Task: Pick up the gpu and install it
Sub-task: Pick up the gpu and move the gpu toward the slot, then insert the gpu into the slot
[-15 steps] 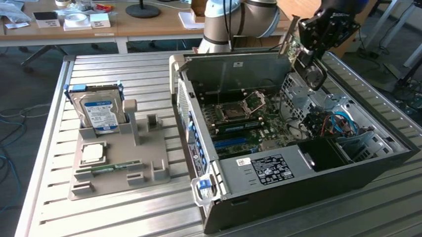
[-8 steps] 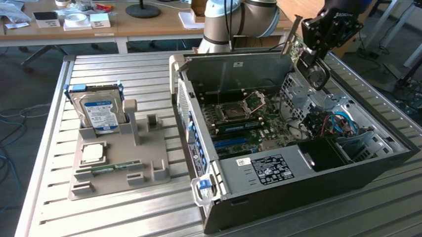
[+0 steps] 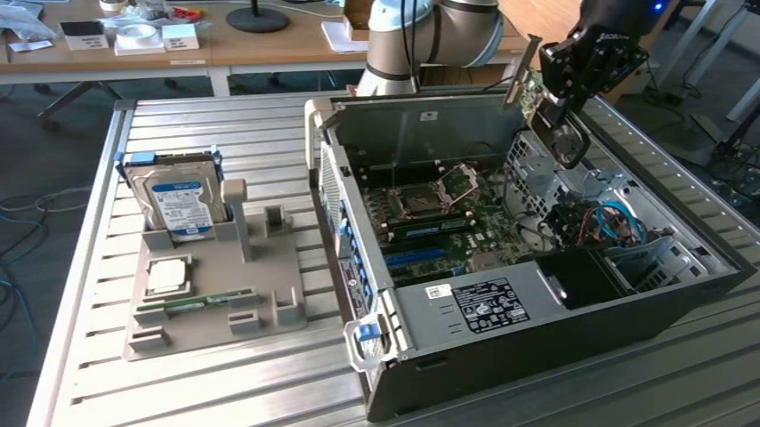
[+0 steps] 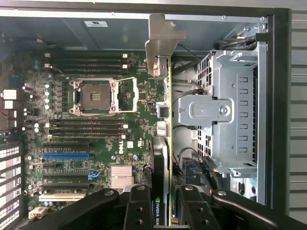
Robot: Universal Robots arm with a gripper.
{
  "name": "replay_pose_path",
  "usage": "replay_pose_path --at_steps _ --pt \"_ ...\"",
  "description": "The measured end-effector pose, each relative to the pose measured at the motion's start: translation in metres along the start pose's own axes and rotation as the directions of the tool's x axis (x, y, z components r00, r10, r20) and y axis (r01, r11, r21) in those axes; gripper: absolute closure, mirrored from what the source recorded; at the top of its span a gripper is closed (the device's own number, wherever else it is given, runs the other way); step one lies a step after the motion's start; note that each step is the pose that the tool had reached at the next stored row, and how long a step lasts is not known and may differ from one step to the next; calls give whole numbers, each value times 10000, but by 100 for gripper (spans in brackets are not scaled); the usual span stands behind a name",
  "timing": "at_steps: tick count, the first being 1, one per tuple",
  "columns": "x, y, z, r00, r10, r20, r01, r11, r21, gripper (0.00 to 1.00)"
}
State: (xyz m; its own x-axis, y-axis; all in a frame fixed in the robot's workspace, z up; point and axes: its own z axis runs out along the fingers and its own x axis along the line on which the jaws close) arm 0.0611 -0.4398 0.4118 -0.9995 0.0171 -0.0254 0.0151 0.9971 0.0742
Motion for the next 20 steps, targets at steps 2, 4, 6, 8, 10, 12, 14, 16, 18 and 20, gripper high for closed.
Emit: replay_pose_path --at_steps 2,4,6,8,10,12,14,16,18,20 --pt "0 0 1 10000 0 0 0 10000 -1 73" --pt "0 0 1 10000 0 0 0 10000 -2 73" --pt "0 0 1 10000 0 0 0 10000 -1 73" --pt "0 -1 1 10000 0 0 0 10000 -1 73" --pt "0 0 1 10000 0 0 0 10000 -2 73" --pt "0 0 1 10000 0 0 0 10000 -1 73" --pt "3 -1 1 10000 -3 0 3 10000 -2 73" --pt "4 0 1 10000 -92 -7 92 10000 -3 73" --pt "5 0 1 9995 -309 -23 308 9995 -9 73" --pt "6 0 3 9982 -600 -44 600 9982 -17 73"
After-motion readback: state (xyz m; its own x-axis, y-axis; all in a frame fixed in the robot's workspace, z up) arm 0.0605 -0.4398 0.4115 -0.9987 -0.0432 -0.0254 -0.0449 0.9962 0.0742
